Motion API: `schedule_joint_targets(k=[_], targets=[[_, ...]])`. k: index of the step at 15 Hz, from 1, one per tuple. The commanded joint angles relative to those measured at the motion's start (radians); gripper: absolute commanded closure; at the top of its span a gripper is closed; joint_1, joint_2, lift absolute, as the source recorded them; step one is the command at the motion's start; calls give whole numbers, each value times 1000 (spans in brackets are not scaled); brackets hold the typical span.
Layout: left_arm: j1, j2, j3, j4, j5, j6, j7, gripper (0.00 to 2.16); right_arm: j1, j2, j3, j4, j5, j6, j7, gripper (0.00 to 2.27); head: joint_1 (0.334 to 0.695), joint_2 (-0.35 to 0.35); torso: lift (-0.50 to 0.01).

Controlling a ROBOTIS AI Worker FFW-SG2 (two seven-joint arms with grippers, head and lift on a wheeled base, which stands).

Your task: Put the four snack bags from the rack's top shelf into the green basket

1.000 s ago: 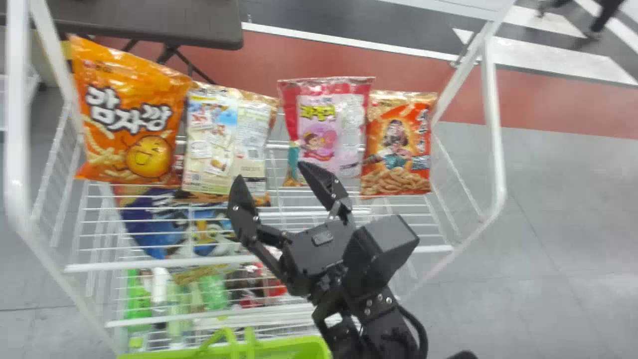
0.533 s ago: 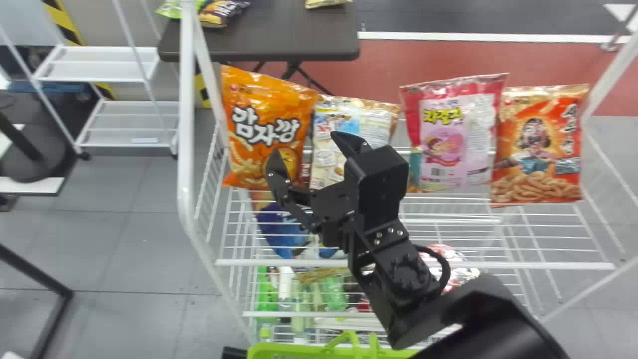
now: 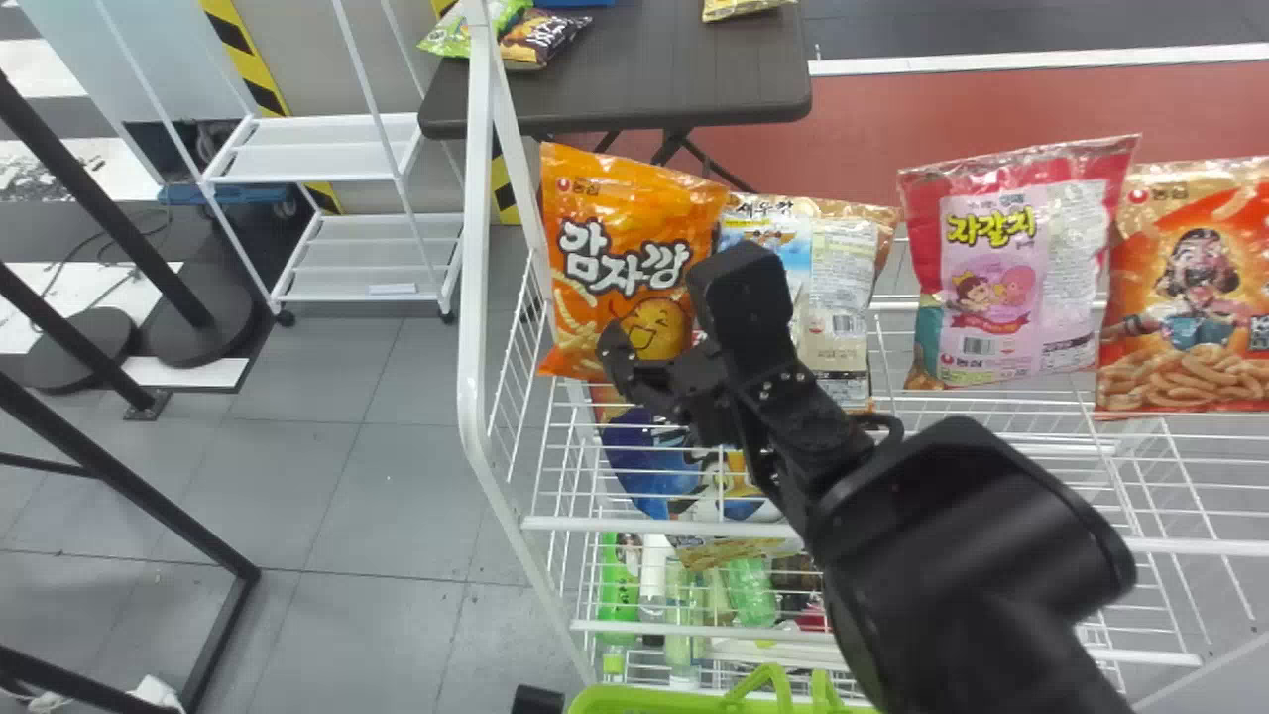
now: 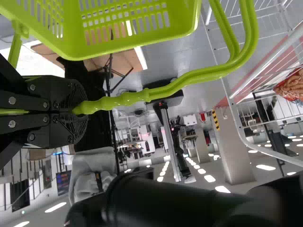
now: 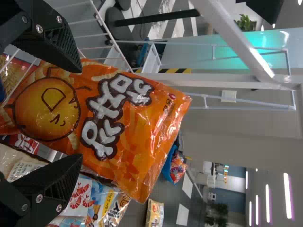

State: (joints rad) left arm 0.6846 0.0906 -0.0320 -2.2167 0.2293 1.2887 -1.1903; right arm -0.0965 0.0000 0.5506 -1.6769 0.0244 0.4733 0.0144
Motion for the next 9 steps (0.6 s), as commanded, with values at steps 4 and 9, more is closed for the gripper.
schedule_joint_targets(k=[4,9], targets=[[-7,0,35,25,28,-16,-15,2145,-127,1,2,200,-58,-91,48,208,695,153,0],[-14,-3,38,29,33,-19,-18,2145,-160,1,23,223,-52,-87,61,208,695,172,0]])
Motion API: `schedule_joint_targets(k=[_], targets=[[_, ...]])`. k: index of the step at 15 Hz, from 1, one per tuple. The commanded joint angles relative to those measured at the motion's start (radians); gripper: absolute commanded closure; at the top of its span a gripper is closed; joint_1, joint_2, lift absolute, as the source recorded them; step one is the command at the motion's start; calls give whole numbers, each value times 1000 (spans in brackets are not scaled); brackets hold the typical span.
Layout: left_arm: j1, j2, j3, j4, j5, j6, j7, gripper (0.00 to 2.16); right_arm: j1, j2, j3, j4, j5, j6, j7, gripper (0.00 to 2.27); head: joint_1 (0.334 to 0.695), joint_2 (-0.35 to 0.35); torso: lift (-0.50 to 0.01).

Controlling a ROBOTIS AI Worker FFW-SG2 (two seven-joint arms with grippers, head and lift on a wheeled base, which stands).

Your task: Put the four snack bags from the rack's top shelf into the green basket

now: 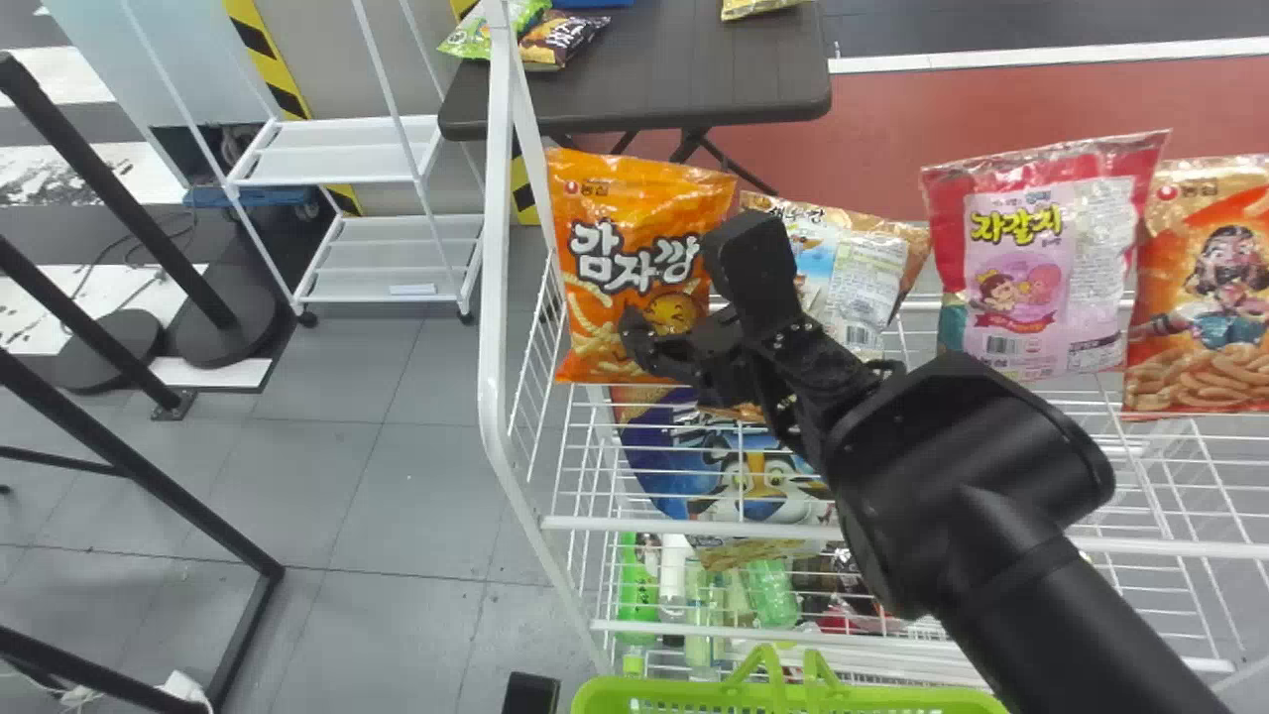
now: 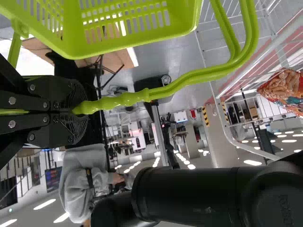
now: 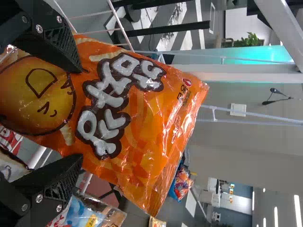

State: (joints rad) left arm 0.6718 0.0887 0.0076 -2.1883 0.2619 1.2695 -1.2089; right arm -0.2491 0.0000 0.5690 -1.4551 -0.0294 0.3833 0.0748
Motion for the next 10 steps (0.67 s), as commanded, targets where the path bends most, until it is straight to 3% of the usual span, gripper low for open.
schedule_joint_targets(k=[1,3,6,7,9,10], targets=[[-1,-1,-3,2,0,0,0,2145,-19,1,14,5,2,3,0,211,695,173,0],[-5,-1,-1,10,0,-6,0,2145,-48,1,26,35,3,3,8,309,695,176,0],[-6,-1,0,18,2,-9,0,2145,-96,1,45,96,3,3,20,704,695,183,0],[-6,-1,2,18,3,-9,-3,2145,-111,1,48,113,3,3,33,971,695,183,0],[-9,-1,5,22,3,-9,-6,2145,-116,1,57,127,16,0,40,1902,695,185,0],[-15,-1,5,27,5,-9,-6,2145,-116,1,63,125,29,0,42,2074,695,186,0]])
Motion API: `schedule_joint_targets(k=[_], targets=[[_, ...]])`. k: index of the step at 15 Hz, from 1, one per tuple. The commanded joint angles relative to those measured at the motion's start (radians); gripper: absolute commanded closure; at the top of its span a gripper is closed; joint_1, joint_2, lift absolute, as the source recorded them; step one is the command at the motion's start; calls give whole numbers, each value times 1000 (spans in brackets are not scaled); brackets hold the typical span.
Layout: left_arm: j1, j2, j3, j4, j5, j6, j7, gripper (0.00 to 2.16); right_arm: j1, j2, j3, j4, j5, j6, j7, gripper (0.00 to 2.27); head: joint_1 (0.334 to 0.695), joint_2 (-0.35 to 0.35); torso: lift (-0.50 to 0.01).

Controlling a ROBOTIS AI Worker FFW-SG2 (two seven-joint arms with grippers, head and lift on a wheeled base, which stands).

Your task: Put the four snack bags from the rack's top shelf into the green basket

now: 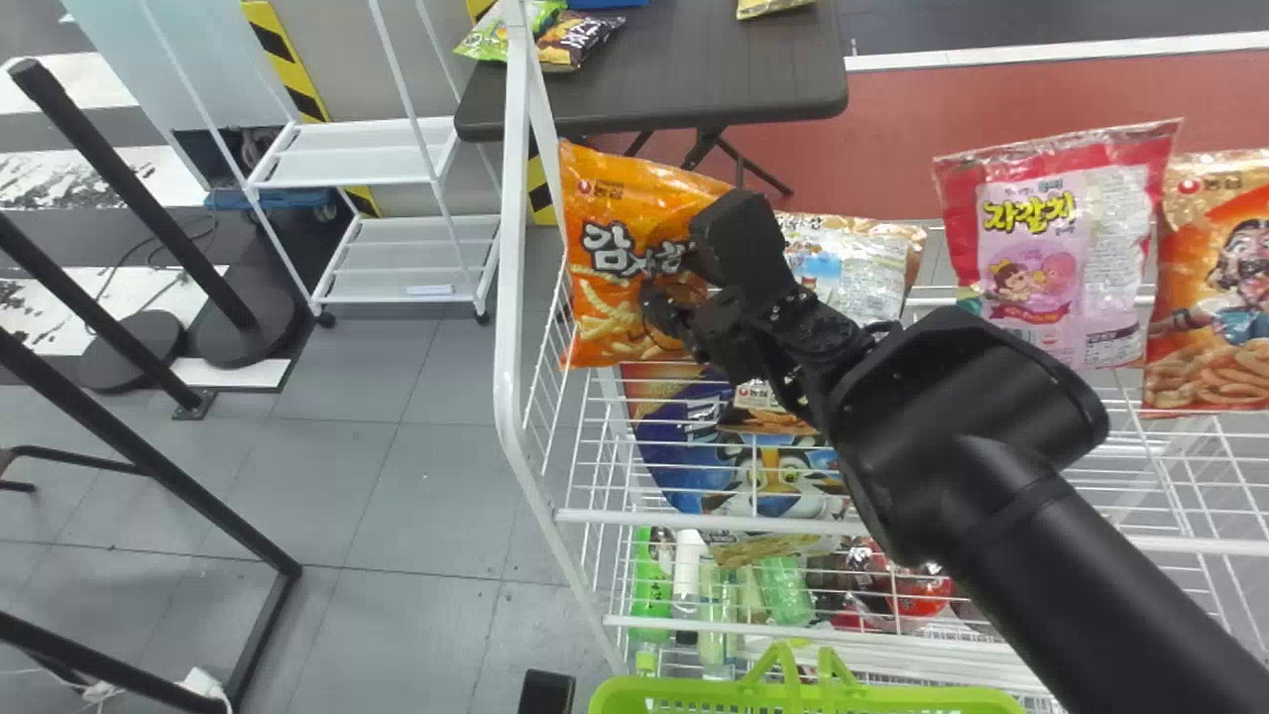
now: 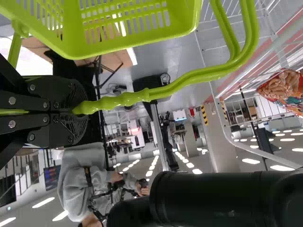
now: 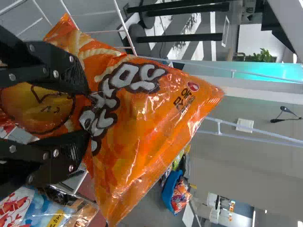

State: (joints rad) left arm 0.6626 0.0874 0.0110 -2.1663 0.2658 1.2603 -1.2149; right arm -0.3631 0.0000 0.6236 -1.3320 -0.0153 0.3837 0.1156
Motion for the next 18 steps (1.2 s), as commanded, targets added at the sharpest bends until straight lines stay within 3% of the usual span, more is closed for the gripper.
schedule_joint_targets(k=[1,12,18], targets=[[-8,0,3,8,1,0,-2,2145,-2,1,18,-7,37,5,2,2128,695,188,0],[-15,-3,1,8,3,0,-5,2145,211,1,33,-323,55,51,9,2128,695,267,0],[-15,-6,3,6,3,0,2,2145,466,1,22,-817,80,294,-44,2128,695,302,0]])
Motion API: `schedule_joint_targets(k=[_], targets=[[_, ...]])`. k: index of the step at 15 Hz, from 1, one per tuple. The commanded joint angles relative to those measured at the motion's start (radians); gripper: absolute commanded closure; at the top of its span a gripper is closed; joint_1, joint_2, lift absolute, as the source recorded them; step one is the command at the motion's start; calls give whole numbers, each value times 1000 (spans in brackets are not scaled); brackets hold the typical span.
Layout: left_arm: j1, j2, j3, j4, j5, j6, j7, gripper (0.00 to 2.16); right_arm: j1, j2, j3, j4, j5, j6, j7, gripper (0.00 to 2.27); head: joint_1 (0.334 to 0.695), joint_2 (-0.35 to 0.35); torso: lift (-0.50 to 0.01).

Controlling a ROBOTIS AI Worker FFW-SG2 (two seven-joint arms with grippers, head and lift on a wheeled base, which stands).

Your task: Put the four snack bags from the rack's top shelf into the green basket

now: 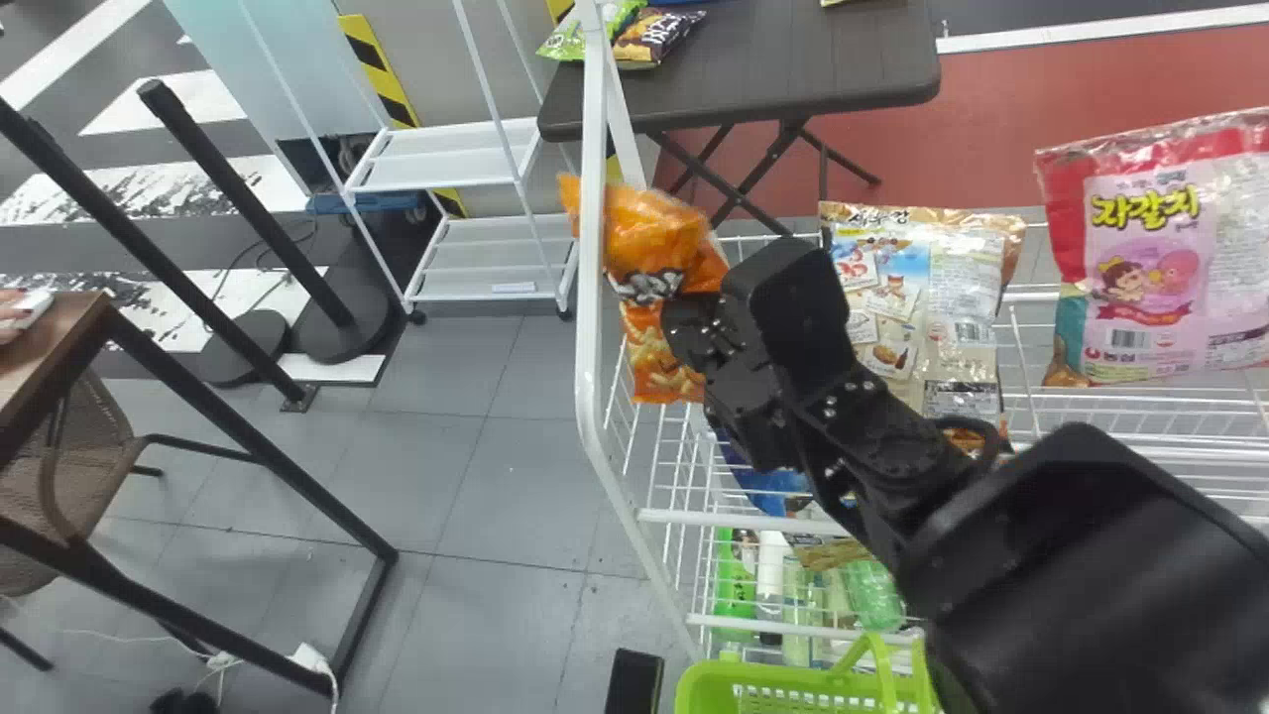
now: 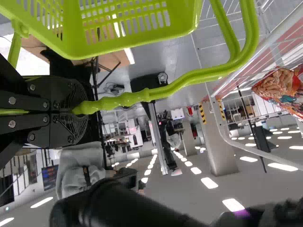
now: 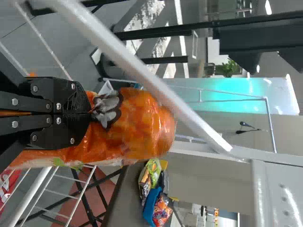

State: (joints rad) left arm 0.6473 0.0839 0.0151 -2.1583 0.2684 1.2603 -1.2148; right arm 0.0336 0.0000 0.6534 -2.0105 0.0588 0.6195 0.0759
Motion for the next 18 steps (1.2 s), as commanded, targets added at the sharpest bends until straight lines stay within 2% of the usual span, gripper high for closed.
schedule_joint_targets(k=[1,3,4,8,9,10,12,14,16,18], targets=[[0,-3,-7,-2,0,-3,9,2145,123,-35,-29,-237,6,104,-24,2128,695,302,0],[-2,-4,-20,-3,-3,-3,20,2145,244,-110,-98,-410,-2,156,-27,2128,695,275,0],[-3,-4,-27,-3,-6,-15,29,2145,324,-143,-144,-482,4,159,-27,2128,695,203,0],[-14,-4,-49,-5,-12,-18,60,2145,624,-247,-333,-712,3,110,8,2128,695,0,0],[-15,-4,-49,-5,-12,-18,64,2145,718,-259,-387,-764,-2,101,31,2128,695,-53,0],[-15,-6,-47,-5,-14,-25,72,2145,807,-256,-439,-804,-4,95,64,2128,695,-144,0],[-18,-6,-46,-17,-14,-28,92,2145,921,-252,-515,-837,-19,113,94,2128,695,-213,0],[-18,-9,-32,-18,-14,-28,87,2145,945,-259,-532,-838,-19,260,113,2128,695,-314,0],[5,-18,-18,-29,-12,-40,90,2145,931,-298,-537,-838,-19,395,108,2128,695,-350,0],[9,-26,-18,-32,-14,-43,89,2145,931,-310,-532,-824,-19,503,111,2128,695,-350,0]])
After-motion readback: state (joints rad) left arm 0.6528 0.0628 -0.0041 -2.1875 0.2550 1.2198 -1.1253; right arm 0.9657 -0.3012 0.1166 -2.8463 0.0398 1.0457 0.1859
